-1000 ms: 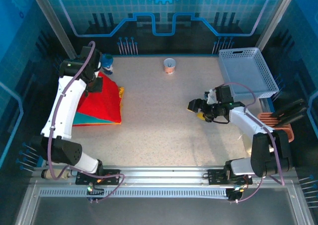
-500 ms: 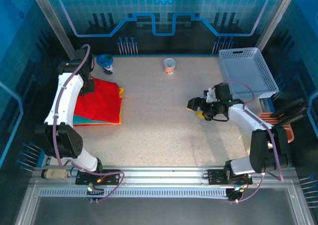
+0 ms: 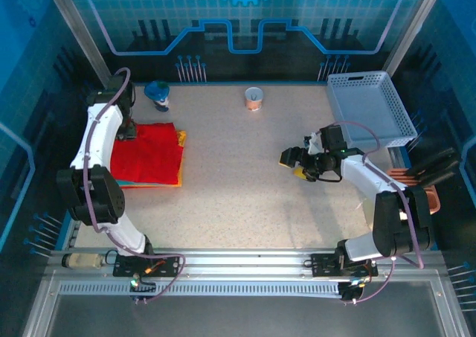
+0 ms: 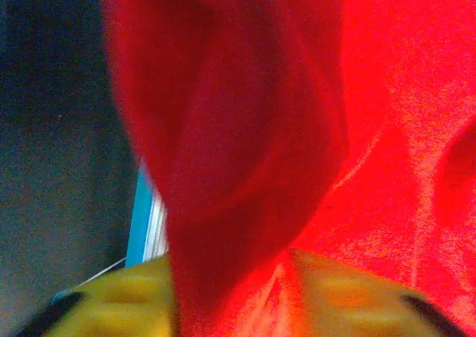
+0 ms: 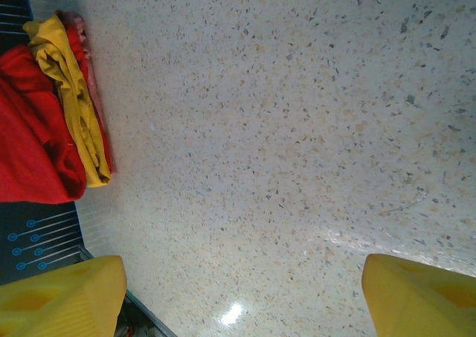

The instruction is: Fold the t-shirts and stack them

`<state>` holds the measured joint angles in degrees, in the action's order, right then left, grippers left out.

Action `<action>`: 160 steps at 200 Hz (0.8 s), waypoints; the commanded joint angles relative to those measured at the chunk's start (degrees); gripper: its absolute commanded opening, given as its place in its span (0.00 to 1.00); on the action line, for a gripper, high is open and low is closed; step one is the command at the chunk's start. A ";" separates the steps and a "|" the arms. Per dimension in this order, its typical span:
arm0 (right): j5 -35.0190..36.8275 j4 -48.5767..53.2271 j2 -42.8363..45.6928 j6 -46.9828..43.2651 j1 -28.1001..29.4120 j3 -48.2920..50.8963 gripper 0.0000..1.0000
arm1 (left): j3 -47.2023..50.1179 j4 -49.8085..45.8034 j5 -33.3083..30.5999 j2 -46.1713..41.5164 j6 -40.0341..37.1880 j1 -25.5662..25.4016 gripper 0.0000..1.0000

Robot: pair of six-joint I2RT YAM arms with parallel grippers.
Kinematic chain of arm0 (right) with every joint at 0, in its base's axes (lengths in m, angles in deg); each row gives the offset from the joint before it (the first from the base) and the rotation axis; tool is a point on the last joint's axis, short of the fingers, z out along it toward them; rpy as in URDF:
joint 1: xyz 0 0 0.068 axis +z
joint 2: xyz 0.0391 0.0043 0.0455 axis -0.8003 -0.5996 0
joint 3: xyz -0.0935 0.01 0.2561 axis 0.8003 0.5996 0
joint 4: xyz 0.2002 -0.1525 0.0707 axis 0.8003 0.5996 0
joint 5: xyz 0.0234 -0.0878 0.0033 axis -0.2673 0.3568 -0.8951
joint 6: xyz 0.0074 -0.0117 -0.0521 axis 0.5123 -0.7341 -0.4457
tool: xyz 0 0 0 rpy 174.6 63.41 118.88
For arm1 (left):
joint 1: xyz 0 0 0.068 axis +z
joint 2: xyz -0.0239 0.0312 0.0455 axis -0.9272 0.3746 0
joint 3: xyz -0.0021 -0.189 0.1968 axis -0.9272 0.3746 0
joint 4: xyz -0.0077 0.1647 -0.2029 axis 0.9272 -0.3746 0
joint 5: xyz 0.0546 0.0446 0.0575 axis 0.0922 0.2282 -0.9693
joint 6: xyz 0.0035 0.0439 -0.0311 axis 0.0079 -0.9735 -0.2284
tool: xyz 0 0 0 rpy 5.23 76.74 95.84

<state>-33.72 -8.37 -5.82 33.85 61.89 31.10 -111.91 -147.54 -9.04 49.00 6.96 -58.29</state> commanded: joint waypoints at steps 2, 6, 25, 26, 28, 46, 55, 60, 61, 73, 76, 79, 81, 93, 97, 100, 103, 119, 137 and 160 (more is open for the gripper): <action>-0.80 1.61 0.38 -1.14 0.92 -0.80 0.84 | -1.08 0.25 -1.46 0.03 2.84 1.10 0.84; -0.81 1.70 0.35 -1.23 0.93 -0.75 0.83 | -1.17 0.31 -1.13 -0.12 2.99 1.10 0.88; -0.75 1.46 0.30 -1.37 0.89 -0.45 0.83 | -1.29 0.46 1.79 -1.22 3.49 1.10 0.90; -0.73 1.41 0.30 -1.37 0.87 -0.44 0.84 | -1.28 0.48 2.05 -1.30 3.46 1.10 0.90; -0.73 1.36 0.30 -1.35 0.88 -0.35 0.84 | -1.27 0.56 2.71 -1.47 3.49 1.10 0.90; -0.88 0.95 0.19 -1.20 0.89 -0.13 0.84 | -0.17 1.71 8.37 -3.52 4.21 1.10 0.91; -0.88 0.75 0.22 -1.20 0.92 -0.06 0.84 | 1.36 3.34 11.25 -4.99 4.33 1.12 0.91; -0.88 0.74 0.26 -1.24 0.89 -0.03 0.84 | 2.32 4.48 12.60 -5.92 4.47 1.14 0.91; -0.88 0.74 0.24 -1.26 0.91 -0.01 0.84 | 2.55 4.73 12.90 -6.11 4.48 1.12 0.91; -0.75 0.91 0.46 -1.46 0.88 -0.16 0.84 | 4.79 7.69 15.73 -7.83 5.05 1.10 0.92; -0.64 0.98 0.54 -1.48 0.93 -0.17 0.84 | 5.40 8.27 16.49 -8.19 5.34 1.10 0.92; -0.51 1.06 0.64 -1.54 0.94 -0.17 0.84 | 5.99 8.95 17.19 -8.45 5.57 1.10 0.92; -0.42 1.12 0.70 -1.59 0.94 -0.17 0.84 | 6.26 9.31 17.72 -8.56 5.77 1.16 0.92; -0.06 1.55 0.91 -1.94 0.93 -0.22 0.84 | 7.45 10.56 20.05 -8.63 7.06 1.19 0.92; 0.06 1.68 0.92 -2.06 0.90 -0.22 0.84 | 7.59 10.67 20.47 -8.40 7.50 1.25 0.92; 0.08 1.82 0.90 -2.12 0.90 -0.23 0.84 | 7.65 10.69 20.64 -8.11 7.72 1.27 0.92; 0.09 1.96 0.94 -2.20 0.92 -0.20 0.84 | 7.73 10.74 20.75 -7.90 7.93 1.27 0.91; 0.48 2.23 1.48 -2.64 0.85 0.13 0.84 | 9.22 12.41 22.52 -7.77 8.88 1.27 0.91; 1.28 2.79 2.08 -3.41 0.79 0.47 0.85 | 12.93 17.65 26.47 -9.84 9.87 1.34 0.91; 2.02 3.79 2.56 -4.55 0.65 0.29 0.87 | 15.75 21.57 28.49 -11.67 11.06 1.45 0.91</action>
<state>-33.02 -7.19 -4.86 31.64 62.15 31.16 -98.29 -131.85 14.20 40.46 15.47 -57.44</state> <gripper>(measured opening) 0.859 0.911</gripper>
